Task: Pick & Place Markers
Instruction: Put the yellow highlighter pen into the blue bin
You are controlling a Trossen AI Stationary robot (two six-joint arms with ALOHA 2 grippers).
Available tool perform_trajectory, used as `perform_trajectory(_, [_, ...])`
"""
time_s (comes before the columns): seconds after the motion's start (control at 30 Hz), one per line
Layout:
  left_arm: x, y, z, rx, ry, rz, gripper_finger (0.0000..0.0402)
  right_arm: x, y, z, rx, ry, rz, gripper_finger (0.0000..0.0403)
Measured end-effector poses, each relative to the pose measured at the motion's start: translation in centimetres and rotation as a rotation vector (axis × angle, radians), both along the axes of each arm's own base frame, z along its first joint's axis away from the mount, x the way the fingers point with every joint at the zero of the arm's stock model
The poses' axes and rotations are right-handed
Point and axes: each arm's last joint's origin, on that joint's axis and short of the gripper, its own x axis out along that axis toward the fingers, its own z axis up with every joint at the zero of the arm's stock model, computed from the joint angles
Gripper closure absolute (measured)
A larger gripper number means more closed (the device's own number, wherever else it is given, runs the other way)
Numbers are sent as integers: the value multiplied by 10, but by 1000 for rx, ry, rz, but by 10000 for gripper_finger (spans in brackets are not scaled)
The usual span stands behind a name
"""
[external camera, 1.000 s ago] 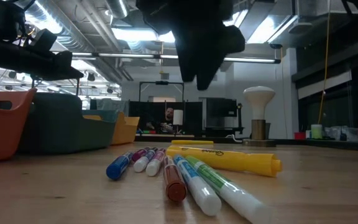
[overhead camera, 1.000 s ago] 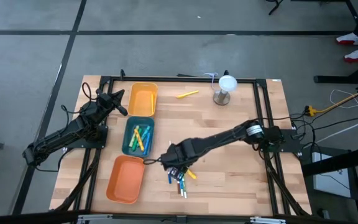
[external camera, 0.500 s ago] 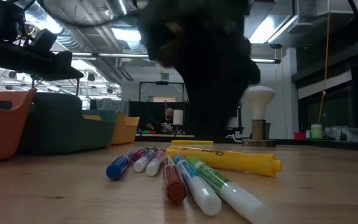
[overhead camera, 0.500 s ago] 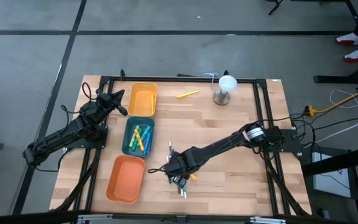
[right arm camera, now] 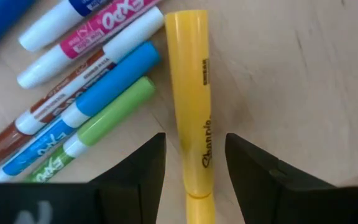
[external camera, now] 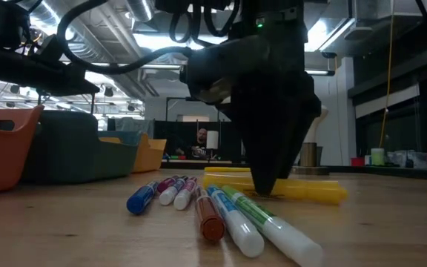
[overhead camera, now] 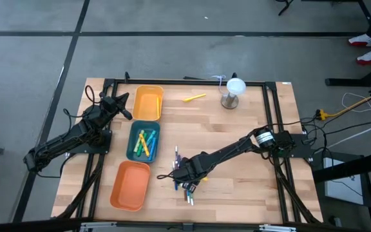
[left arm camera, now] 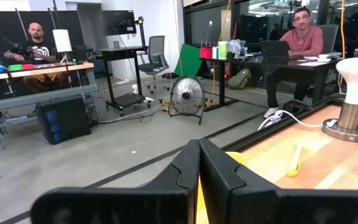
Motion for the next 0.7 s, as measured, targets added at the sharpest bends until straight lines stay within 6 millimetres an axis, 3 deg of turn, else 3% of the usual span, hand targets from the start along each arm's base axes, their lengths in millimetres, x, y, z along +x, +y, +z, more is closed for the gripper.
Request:
perform_trajectory(0.57, [0, 0, 0, 0, 0, 0, 393, 4, -12, 0, -142, -36, 49, 237])
perform_trajectory(0.7, [0, 0, 0, 0, 0, 0, 391, 1, -20, -9, -140, -3, 27, 237])
